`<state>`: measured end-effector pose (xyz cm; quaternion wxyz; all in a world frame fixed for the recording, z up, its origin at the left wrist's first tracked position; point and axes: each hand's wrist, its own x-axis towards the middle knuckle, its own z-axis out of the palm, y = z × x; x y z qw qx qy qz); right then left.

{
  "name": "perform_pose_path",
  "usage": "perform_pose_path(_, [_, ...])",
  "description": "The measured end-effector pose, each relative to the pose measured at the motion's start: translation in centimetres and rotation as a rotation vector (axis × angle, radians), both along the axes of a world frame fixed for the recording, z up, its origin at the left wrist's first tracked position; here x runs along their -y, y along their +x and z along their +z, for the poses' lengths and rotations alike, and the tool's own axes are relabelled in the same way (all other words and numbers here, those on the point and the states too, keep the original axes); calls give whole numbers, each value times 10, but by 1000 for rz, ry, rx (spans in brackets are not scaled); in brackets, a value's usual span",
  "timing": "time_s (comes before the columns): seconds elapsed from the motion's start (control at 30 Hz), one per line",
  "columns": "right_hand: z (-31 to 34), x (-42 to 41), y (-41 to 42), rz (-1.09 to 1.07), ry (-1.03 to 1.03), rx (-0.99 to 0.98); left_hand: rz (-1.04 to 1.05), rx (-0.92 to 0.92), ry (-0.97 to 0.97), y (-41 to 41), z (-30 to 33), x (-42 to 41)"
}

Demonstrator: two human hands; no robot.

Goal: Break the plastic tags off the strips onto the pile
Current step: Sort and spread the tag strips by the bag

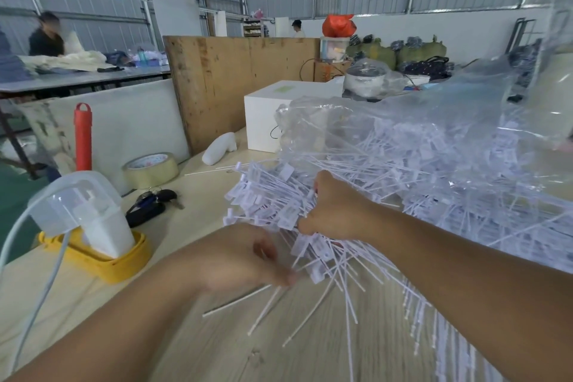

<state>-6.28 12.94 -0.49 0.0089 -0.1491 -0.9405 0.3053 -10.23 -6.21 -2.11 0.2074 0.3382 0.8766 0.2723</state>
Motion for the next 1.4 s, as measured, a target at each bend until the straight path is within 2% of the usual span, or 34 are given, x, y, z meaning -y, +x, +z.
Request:
perform_pose_path(0.1, [-1,1,1,12,-11,37,-21,-228,-77,12,-9,-11])
perform_pose_path(0.23, [2,4,2,40,-36,153,27,-359,-180,23,-11,-18])
perform_pose_path(0.4, [13,10,4,124,138,295,167,-578,-206,23,-12,-12])
perform_pose_path(0.47, [14,12,2,132,175,362,197,-569,-167,18,-13,-10])
perform_pose_path(0.6, [12,23,-3,109,458,389,208,-474,-90,17,-13,-13])
perform_pose_path(0.67, [11,30,-3,100,509,392,184,-415,-56,16,-13,-14])
perform_pose_path(0.83, [3,34,-4,130,213,208,178,-153,123,8,-5,-8])
perform_pose_path(0.97, [1,39,0,184,206,123,273,264,361,14,2,1])
perform_pose_path(1.1, [3,37,2,187,192,162,338,706,617,23,1,8])
perform_pose_path(1.2, [6,45,3,170,357,248,392,863,696,25,3,10])
perform_pose_path(1.3, [14,52,5,170,509,316,418,883,681,24,3,16])
perform_pose_path(1.4, [21,49,8,139,796,165,421,890,659,24,3,19])
